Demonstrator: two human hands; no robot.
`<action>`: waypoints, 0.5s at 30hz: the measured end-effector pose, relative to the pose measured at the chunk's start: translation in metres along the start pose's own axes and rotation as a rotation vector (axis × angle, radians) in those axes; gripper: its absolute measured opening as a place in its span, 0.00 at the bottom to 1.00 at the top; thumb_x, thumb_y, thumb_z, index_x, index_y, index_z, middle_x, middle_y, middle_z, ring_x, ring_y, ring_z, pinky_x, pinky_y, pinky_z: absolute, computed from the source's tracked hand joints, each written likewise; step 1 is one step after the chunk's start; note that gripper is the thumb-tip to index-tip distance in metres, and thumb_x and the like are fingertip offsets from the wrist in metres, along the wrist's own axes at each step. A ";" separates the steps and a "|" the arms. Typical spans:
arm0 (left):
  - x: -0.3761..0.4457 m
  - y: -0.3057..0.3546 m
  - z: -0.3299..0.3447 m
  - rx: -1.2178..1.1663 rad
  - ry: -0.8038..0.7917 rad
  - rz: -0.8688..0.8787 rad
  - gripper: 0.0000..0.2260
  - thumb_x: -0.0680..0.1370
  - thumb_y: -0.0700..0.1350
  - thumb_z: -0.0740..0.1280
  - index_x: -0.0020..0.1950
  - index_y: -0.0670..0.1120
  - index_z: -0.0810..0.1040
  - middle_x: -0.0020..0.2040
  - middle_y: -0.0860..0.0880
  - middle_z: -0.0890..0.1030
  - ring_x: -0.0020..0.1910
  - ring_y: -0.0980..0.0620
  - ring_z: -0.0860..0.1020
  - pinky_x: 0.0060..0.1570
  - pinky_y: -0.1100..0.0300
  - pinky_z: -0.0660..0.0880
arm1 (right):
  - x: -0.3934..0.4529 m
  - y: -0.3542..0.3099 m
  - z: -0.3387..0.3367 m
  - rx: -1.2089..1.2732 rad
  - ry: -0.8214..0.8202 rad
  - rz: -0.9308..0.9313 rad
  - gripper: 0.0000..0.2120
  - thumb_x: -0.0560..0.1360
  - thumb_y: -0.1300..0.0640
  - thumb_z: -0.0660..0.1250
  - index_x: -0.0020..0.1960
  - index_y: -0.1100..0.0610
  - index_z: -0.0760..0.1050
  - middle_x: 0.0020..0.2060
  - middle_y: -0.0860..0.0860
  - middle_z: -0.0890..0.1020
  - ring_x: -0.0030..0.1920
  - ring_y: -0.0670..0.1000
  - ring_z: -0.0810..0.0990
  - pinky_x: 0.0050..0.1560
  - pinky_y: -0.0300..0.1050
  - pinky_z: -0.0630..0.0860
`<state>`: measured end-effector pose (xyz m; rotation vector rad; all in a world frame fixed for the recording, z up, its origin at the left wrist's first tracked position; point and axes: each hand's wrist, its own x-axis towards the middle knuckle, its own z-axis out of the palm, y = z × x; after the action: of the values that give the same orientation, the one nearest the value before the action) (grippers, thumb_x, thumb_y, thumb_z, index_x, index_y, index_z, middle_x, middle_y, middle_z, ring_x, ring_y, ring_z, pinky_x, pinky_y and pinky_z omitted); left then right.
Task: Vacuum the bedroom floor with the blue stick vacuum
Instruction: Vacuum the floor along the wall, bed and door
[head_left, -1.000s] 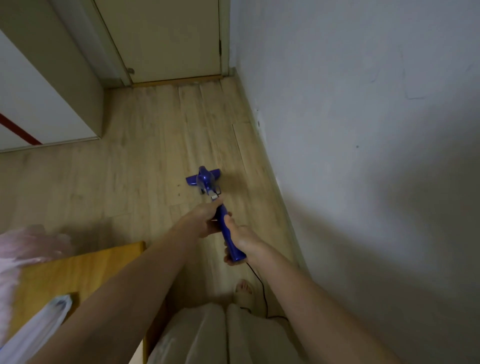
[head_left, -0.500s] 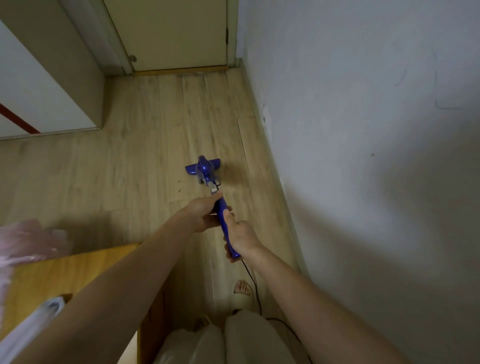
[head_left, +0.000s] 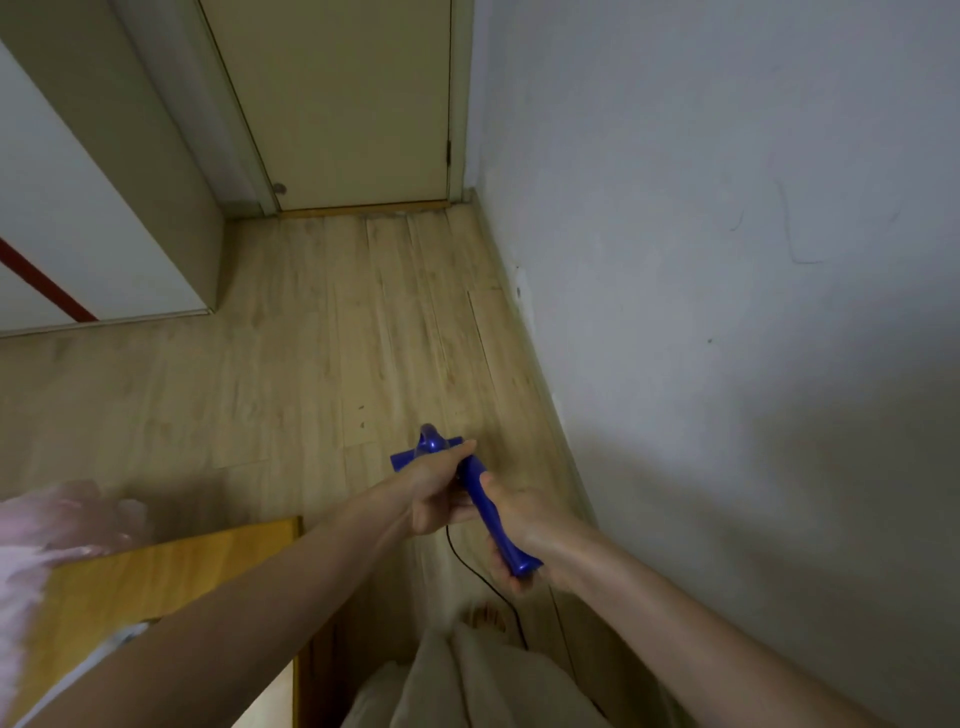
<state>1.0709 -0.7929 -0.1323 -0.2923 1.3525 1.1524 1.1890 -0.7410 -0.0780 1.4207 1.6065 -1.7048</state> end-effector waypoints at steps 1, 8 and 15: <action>-0.003 -0.002 0.001 0.000 -0.007 -0.008 0.15 0.80 0.49 0.64 0.59 0.39 0.73 0.49 0.41 0.80 0.41 0.49 0.80 0.27 0.60 0.78 | -0.005 0.001 0.000 -0.014 0.010 0.000 0.27 0.82 0.39 0.50 0.58 0.62 0.71 0.29 0.53 0.75 0.18 0.46 0.72 0.21 0.36 0.69; -0.008 -0.003 -0.001 0.026 -0.037 -0.022 0.15 0.81 0.50 0.63 0.59 0.39 0.72 0.50 0.41 0.79 0.43 0.48 0.79 0.32 0.57 0.80 | -0.013 0.006 0.009 0.061 0.079 -0.010 0.24 0.81 0.38 0.53 0.55 0.59 0.71 0.29 0.52 0.76 0.22 0.47 0.73 0.22 0.38 0.70; 0.007 0.000 -0.013 0.012 -0.041 0.056 0.16 0.79 0.52 0.65 0.59 0.40 0.74 0.45 0.43 0.79 0.42 0.49 0.79 0.32 0.59 0.78 | 0.014 0.008 0.019 0.074 0.076 -0.079 0.19 0.81 0.38 0.51 0.49 0.53 0.69 0.31 0.52 0.77 0.25 0.46 0.74 0.24 0.38 0.72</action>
<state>1.0614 -0.7994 -0.1421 -0.2222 1.3377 1.1907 1.1823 -0.7558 -0.0975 1.4927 1.6759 -1.7920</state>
